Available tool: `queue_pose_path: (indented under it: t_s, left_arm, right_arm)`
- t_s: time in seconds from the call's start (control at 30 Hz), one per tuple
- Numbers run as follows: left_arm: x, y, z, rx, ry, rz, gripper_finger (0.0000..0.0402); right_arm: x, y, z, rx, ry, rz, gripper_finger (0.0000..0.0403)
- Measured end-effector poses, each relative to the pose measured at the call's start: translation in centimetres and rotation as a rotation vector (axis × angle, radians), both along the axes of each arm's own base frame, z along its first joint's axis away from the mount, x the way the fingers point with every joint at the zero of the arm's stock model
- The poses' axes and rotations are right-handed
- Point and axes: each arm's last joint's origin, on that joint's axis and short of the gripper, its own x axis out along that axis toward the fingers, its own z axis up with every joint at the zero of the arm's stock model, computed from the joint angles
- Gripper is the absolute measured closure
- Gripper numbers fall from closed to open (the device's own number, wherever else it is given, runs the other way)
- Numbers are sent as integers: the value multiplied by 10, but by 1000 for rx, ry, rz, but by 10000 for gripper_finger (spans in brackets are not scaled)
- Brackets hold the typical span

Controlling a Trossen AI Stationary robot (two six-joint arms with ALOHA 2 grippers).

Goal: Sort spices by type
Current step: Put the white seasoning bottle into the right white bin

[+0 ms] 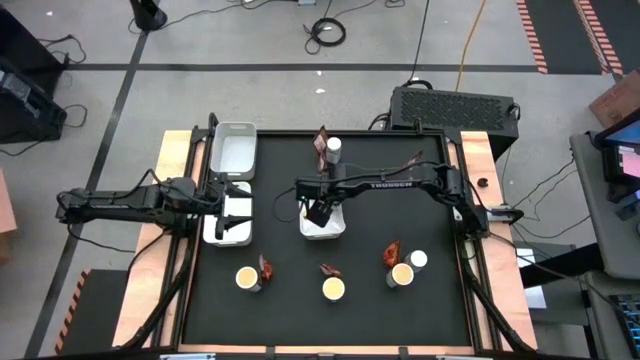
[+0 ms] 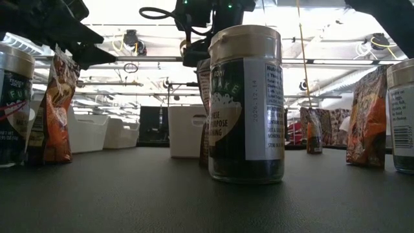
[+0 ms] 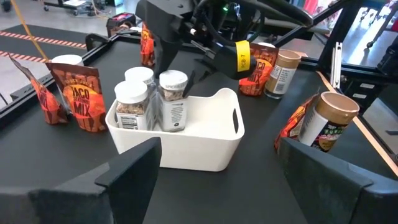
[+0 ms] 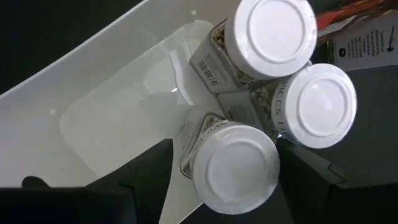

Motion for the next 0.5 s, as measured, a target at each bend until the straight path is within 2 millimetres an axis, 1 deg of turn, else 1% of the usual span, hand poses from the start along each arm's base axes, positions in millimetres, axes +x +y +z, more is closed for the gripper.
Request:
queue_pose_path:
  t_s: [0.2,0.27,0.37,0.5]
  left_arm:
    - [0,0,0,0,0,0,75]
    - [0,0,0,0,0,0,75]
    - [0,0,0,0,-1,0,75]
    - [0,0,0,0,0,0,75]
  right_arm:
    - [0,-3,0,0,2,-1,165]
    - [-1,-3,3,1,6,4,165]
    - [1,-3,16,-4,-15,5,165]
    - [4,-3,39,-12,-77,23,165]
